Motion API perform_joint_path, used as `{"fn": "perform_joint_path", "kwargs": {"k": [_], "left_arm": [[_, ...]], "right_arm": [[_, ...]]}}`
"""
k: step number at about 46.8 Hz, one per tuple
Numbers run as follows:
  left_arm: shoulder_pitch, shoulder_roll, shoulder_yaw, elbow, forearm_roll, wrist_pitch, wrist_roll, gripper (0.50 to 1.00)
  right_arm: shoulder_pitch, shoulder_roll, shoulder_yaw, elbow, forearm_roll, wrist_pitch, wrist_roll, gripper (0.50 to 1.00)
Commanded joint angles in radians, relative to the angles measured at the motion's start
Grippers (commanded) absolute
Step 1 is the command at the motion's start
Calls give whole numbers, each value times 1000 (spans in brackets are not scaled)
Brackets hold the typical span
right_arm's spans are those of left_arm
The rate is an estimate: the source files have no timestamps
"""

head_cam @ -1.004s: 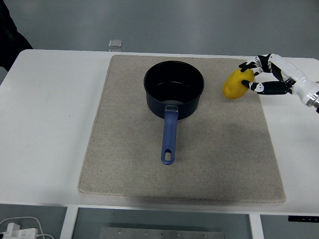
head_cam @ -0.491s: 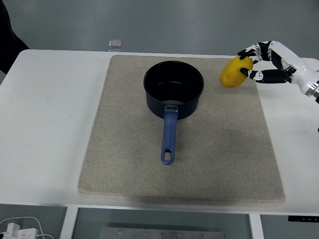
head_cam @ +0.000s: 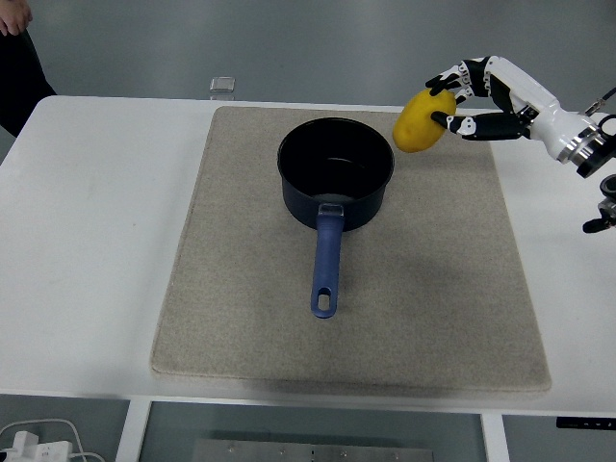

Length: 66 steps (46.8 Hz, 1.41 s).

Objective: Put the potato in the blue pot

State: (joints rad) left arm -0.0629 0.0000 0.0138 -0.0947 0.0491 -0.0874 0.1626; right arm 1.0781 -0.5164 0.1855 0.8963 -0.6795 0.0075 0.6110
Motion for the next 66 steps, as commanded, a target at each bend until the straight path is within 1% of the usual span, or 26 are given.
{"fn": "perform_joint_path", "kwargs": {"k": [1, 9, 18, 31, 47, 60, 64, 66], "left_arm": [[0, 0, 0, 1, 0, 0, 0, 996], [0, 0, 0, 1, 0, 0, 2, 996], [0, 0, 2, -2, 2, -2, 0, 996], [0, 0, 0, 3, 0, -2, 2, 996], [0, 0, 0, 0, 0, -2, 2, 996], [0, 0, 0, 3, 0, -2, 2, 996], [0, 0, 0, 6, 0, -2, 0, 996], [-1, 0, 0, 7, 0, -2, 0, 996]], "right_arm": [[16, 32, -3, -13, 1, 0, 0, 500], [36, 73, -26, -43, 1, 0, 0, 500], [37, 122, -54, -68, 17, 0, 0, 500], [36, 220, -55, -129, 15, 0, 0, 500], [26, 305, -55, -186, 15, 0, 0, 500], [19, 322, -55, -224, 15, 0, 0, 500], [2, 322, -51, -224, 15, 0, 0, 500], [-1, 322, -47, -226, 15, 0, 0, 517]]}}
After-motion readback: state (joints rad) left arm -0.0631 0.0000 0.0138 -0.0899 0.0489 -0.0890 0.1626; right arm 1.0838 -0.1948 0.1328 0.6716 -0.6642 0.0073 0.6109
